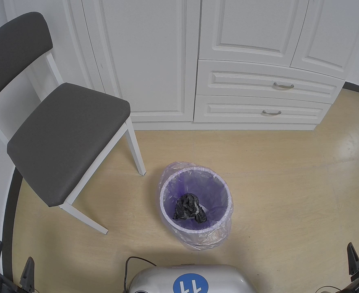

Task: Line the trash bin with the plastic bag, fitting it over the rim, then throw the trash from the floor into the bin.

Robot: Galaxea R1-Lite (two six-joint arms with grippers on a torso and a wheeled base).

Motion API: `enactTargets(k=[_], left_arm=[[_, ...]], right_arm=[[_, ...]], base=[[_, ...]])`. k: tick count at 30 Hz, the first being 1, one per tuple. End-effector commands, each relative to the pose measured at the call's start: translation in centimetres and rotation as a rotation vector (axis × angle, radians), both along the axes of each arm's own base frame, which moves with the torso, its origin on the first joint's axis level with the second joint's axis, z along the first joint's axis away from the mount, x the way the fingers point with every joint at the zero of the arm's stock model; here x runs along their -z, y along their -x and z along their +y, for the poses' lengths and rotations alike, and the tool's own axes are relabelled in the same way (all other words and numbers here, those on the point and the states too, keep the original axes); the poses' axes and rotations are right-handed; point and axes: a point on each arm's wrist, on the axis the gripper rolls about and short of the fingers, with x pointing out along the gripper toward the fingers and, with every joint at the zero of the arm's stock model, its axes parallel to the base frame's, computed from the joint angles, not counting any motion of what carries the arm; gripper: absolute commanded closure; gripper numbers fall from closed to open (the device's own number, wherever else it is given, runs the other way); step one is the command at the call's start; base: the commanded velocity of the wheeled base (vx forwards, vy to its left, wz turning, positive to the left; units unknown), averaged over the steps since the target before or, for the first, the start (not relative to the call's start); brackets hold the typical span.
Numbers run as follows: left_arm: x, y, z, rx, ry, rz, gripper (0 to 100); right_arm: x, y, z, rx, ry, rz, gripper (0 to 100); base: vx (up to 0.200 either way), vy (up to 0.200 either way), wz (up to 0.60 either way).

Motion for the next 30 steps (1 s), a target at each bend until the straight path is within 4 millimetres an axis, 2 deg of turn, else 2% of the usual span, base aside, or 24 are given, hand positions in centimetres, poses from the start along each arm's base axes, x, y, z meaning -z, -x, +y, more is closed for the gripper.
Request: enactTargets(k=[1, 13, 30], left_arm=[[0.48, 0.00, 0.00, 0.000, 0.000, 0.001, 0], [0.47, -0.01, 0.00, 0.000, 0.006, -0.002, 0], [0.44, -0.01, -0.03, 0.009, -0.022, -0.005, 0]], right_arm=[[0.55, -0.01, 0.00, 0.001, -0.004, 0.004, 0], [0.92, -0.02, -0.02, 0.008, -0.059, 0.041, 0], [0.93, -0.02, 0.00, 0.001, -0.031, 0.046, 0]], base=[[0.000, 0.000, 0.00], [0.000, 0.000, 0.00], [0.000, 0.000, 0.00]])
